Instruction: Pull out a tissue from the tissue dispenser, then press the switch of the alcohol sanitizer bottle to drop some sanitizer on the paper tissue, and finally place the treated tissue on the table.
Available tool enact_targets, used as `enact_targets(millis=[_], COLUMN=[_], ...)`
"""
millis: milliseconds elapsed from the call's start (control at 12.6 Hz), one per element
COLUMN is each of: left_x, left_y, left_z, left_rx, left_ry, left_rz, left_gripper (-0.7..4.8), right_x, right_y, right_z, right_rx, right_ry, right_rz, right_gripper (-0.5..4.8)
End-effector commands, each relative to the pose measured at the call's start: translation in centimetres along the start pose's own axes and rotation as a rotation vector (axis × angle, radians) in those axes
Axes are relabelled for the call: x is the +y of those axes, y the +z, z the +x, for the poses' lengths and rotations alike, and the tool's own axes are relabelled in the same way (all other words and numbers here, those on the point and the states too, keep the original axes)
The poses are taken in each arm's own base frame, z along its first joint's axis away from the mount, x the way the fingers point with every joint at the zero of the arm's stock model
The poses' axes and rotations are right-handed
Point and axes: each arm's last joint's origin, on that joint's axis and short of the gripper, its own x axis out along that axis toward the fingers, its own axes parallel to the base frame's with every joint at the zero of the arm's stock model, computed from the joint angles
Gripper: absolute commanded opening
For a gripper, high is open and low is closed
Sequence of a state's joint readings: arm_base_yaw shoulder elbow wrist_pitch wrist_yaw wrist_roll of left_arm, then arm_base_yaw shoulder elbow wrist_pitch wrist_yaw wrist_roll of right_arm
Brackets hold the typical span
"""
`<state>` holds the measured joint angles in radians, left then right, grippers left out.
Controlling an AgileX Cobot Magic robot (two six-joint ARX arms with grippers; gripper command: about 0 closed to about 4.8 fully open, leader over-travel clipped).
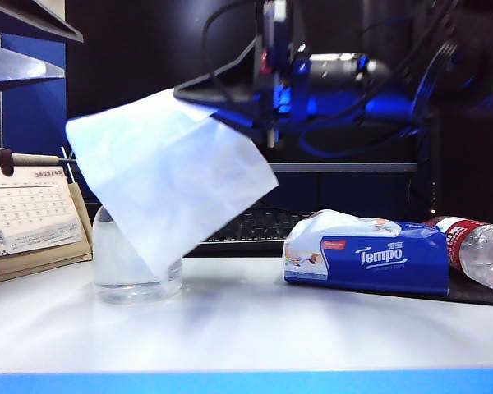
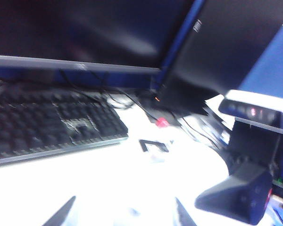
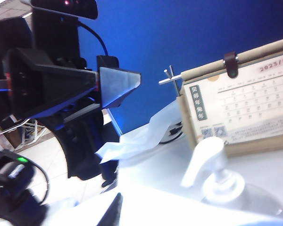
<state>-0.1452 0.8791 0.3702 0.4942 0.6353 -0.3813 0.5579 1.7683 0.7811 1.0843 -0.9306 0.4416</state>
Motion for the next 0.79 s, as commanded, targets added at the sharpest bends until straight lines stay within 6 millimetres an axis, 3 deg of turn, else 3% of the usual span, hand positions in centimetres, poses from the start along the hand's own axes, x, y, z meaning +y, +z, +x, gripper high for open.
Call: enact_targets(millis=[79, 556, 795], left_x=[0.4, 0.0, 1.1], left_y=[0.0, 1.0, 0.0], left_z=[0.4, 0.3, 1.2], left_rx=[-0.003, -0.099, -0.042], left_ry=[0.008, -0.005, 0.016], left_rz=[0.007, 0.044, -0.001], left_gripper=[2.54, 2.54, 2.37], right_x=[-1.6, -2.9, -3.1], right_y=[0.1, -1.4, -0.6], right_z=[1.1, 1.5, 1.8], right_rx=[-0.017, 0.085, 0.061], right_ry=[-0.005, -0.076, -0.096], right_rz=[-0.023, 0.098, 0.07], right_gripper=[-0.06, -0.05, -0.05])
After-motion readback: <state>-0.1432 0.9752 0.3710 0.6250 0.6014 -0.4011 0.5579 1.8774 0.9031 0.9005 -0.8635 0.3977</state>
